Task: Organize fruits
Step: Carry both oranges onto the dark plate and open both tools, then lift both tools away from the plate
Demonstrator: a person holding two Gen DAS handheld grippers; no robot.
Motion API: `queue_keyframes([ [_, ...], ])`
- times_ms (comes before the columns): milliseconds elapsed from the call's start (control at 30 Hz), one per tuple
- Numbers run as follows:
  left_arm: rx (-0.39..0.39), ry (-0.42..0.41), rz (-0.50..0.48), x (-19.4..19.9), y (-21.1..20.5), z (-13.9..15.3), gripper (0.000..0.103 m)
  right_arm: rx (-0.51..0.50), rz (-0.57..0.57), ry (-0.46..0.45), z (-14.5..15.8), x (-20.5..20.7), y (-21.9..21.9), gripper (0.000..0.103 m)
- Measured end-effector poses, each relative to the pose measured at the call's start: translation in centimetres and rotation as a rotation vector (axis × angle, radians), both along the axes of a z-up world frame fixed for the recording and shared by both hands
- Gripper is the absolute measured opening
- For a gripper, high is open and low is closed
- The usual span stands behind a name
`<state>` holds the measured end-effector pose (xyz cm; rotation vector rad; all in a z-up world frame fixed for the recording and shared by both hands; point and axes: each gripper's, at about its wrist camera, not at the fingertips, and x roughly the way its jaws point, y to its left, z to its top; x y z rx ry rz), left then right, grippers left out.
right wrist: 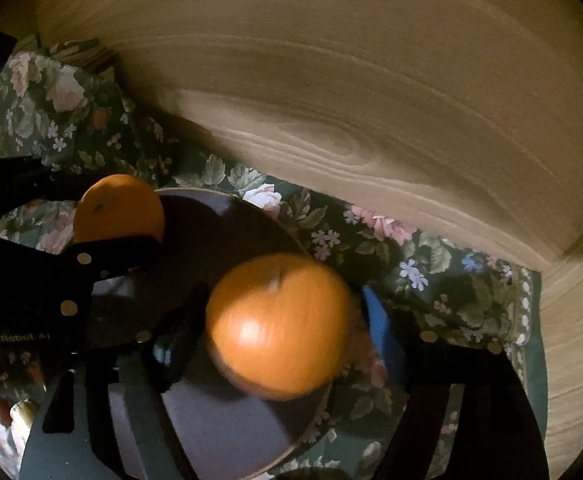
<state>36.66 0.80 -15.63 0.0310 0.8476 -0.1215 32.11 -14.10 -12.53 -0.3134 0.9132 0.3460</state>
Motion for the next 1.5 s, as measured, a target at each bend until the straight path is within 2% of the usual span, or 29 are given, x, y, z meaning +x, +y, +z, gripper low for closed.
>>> queue_keyframes([
  [133, -0.004, -0.065, 0.017, -1.5, 0.3, 1.3, 0.084, 0.021, -0.008, -0.03, 1.3, -0.8, -0.5, 0.084],
  [433, -0.001, -0.155, 0.013, -7.3, 0.1, 4.4, 0.086, 0.083, -0.021, -0.107, 5.3, -4.6, -2.0, 0.084],
  [667, 0.002, -0.174, 0.009, -12.4, -0.2, 4.9, 0.09, 0.103, -0.017, -0.165, 6.7, -9.4, -1.7, 0.084],
  [800, -0.014, -0.162, -0.001, -15.0, -0.5, 4.3, 0.092, 0.123, -0.012, -0.18, 6.8, -12.7, -2.1, 0.085],
  [1100, -0.053, -0.087, 0.009, -19.8, -2.8, 0.6, 0.096, 0.137, -0.021, -0.176, 5.5, -18.4, -3.4, 0.087],
  [1400, -0.102, 0.001, 0.044, -22.6, -5.7, -3.1, 0.096, 0.146, -0.035, -0.149, 3.3, -21.6, -4.9, 0.088],
  [1500, -0.113, -0.003, 0.089, -23.1, -6.1, -4.0, 0.096, 0.147, -0.039, -0.137, 2.7, -22.0, -5.5, 0.088],
])
